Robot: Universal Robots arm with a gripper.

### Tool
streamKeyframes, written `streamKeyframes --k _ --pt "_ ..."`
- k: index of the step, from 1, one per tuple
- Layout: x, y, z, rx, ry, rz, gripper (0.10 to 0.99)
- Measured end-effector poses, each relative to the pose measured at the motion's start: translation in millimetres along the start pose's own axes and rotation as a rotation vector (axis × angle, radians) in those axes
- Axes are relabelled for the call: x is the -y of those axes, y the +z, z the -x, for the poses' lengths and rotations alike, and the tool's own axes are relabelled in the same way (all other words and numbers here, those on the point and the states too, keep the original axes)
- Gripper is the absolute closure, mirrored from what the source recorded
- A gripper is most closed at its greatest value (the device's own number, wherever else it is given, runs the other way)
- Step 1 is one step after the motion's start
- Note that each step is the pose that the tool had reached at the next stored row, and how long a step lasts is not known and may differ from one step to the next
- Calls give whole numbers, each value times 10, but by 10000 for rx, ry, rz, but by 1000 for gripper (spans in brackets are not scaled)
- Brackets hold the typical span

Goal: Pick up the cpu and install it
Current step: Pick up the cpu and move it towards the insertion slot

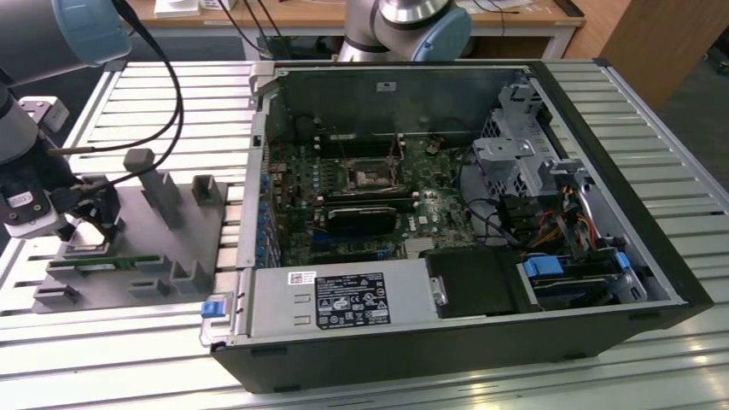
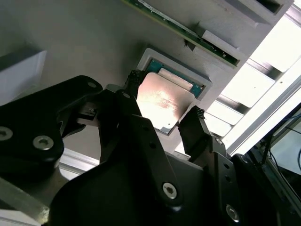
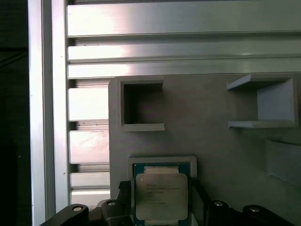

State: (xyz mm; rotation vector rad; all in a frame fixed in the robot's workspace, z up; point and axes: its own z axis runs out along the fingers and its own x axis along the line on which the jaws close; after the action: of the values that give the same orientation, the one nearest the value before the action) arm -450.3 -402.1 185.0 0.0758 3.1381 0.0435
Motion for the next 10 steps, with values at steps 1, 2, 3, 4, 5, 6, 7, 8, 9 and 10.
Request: streamKeyframes --k 1,2,3,4,5,6,7,8,9,10 --pt "0 0 -1 0 -10 0 471" --pt "0 0 -3 -1 -18 0 471" --pt "0 0 -6 -1 -26 0 471" --pt "0 0 -6 0 -29 0 471" --pt "0 -1 -6 2 -32 2 471" --pt "0 -3 -6 2 -33 2 471" --pt "0 -7 -7 0 -34 0 471" --pt "0 -11 -6 0 -34 0 471" --pt "0 -12 -6 1 -35 1 471" --pt "0 -12 -6 2 -35 2 471"
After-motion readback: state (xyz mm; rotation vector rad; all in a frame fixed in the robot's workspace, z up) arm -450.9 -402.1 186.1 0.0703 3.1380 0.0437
